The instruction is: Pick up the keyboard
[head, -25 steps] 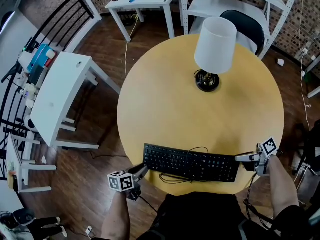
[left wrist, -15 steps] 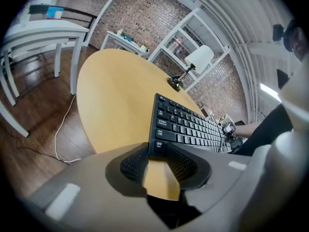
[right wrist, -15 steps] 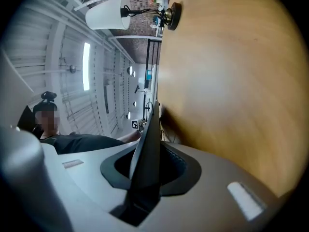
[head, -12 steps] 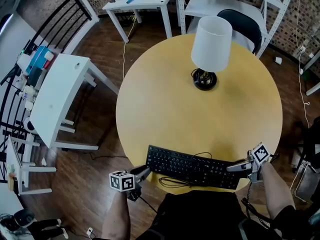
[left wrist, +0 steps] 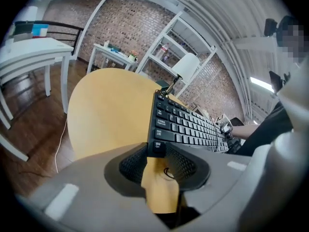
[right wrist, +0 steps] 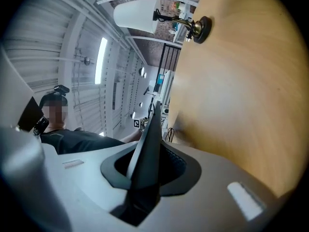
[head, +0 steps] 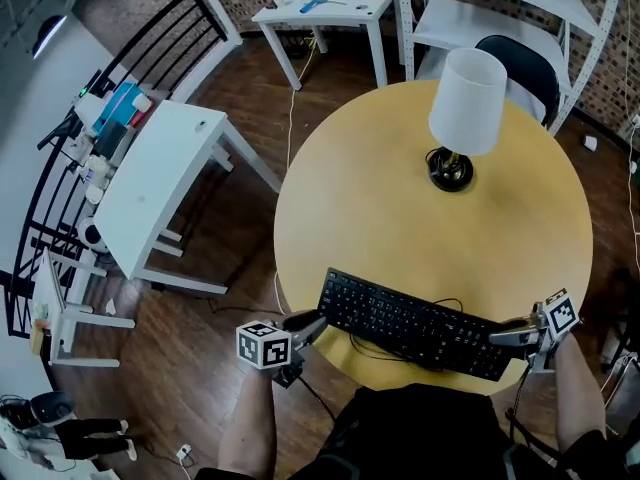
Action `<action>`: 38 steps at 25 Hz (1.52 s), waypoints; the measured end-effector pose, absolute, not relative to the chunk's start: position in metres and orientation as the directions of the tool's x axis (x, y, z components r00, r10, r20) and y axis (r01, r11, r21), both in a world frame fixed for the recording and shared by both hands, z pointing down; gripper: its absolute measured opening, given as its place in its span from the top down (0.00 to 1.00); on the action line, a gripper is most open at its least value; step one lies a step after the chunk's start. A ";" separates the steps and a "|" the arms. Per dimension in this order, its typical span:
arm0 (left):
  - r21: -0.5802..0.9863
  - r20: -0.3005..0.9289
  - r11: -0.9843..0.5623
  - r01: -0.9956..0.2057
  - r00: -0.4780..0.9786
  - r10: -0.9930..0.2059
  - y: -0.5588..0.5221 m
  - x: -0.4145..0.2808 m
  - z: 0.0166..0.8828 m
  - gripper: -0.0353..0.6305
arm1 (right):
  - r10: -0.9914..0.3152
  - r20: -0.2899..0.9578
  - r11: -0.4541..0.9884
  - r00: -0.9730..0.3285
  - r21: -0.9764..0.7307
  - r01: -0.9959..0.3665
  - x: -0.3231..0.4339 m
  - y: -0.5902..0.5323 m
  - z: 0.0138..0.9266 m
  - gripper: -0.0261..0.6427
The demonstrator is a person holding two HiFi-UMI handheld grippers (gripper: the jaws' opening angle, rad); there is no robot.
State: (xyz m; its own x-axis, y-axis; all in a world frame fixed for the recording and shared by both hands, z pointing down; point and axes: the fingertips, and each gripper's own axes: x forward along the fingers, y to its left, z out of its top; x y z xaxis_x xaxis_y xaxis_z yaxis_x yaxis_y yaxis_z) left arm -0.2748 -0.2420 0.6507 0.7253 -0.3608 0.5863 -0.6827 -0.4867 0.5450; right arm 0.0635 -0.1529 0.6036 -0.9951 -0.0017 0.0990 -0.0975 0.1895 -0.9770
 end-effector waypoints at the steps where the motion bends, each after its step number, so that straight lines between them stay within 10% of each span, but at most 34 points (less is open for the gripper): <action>1: 0.530 0.586 -0.500 -0.685 0.722 -0.368 -0.247 -0.277 0.640 0.79 | -0.012 0.089 0.204 -0.996 -0.975 -0.090 0.062 -0.155 0.599 0.83; 38: 0.256 0.471 -0.637 -0.727 0.670 -0.574 -0.211 -0.286 0.434 0.79 | -0.026 0.027 0.581 -0.999 -0.813 -0.037 0.043 -0.116 0.445 0.83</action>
State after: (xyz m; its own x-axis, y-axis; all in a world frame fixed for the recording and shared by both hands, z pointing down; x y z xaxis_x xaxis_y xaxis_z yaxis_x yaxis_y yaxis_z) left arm -0.2857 -0.2108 0.4344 0.6696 -0.5744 0.4708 -0.7268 -0.6372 0.2563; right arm 0.0434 -0.1159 0.4450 -0.9993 -0.0258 0.0274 -0.0373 0.5806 -0.8133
